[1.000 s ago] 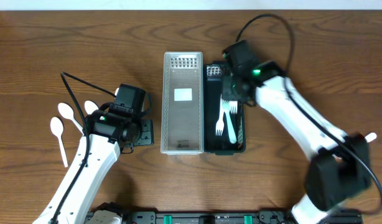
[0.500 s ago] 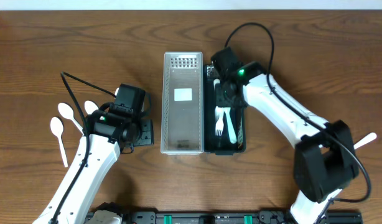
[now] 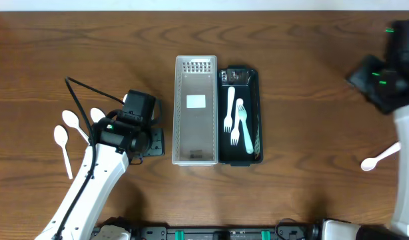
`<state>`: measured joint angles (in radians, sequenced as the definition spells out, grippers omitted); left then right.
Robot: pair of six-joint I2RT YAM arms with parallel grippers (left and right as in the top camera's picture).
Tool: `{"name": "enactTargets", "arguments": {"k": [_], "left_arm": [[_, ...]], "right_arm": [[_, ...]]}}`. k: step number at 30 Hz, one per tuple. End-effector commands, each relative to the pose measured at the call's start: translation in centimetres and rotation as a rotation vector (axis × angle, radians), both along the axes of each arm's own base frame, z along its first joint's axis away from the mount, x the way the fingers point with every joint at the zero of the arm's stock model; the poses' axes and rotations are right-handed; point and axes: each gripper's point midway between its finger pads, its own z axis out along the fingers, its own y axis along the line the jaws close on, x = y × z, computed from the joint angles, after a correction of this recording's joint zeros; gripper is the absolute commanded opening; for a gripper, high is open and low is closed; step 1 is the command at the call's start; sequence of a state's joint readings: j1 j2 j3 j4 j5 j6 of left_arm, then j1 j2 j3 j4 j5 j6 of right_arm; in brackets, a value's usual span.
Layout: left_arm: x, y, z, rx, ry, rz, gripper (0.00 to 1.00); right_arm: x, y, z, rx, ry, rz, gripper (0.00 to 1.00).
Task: Pack container
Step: 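Return the right gripper to the last white spoon and grasp it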
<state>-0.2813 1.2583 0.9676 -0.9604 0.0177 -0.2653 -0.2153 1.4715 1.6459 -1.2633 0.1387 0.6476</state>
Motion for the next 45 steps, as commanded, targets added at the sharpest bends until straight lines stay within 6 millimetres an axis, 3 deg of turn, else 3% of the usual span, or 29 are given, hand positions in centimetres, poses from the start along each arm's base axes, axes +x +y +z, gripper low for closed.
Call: {"name": "enactTargets", "arguments": {"k": [1, 5, 9, 14, 21, 29, 45], "left_arm": [[0.6, 0.2, 0.8, 0.006, -0.033, 0.007, 0.61], [0.6, 0.3, 0.8, 0.007, -0.033, 0.007, 0.61], [0.5, 0.3, 0.8, 0.007, -0.032, 0.007, 0.61], [0.6, 0.3, 0.8, 0.007, -0.033, 0.007, 0.61], [0.6, 0.3, 0.8, 0.006, -0.033, 0.008, 0.61], [0.6, 0.3, 0.8, 0.006, -0.033, 0.008, 0.61], [0.6, 0.3, 0.8, 0.006, -0.033, 0.008, 0.61]], "right_arm": [[-1.9, -4.1, -3.2, 0.066, 0.082, -0.145, 0.7], [-3.6, -8.1, -7.9, 0.133, 0.139, -0.244, 0.72], [-5.4, -10.6, -13.1, 0.171, 0.208, -0.311, 0.72], [-7.3, -11.8, -19.1, 0.216, 0.296, -0.341, 0.72], [-9.2, -11.8, -24.2, 0.259, 0.367, -0.344, 0.73], [-9.4, -12.0, -26.6, 0.263, 0.395, -0.302, 0.73], [-9.2, -12.4, -26.8, 0.242, 0.389, -0.287, 0.69]]}}
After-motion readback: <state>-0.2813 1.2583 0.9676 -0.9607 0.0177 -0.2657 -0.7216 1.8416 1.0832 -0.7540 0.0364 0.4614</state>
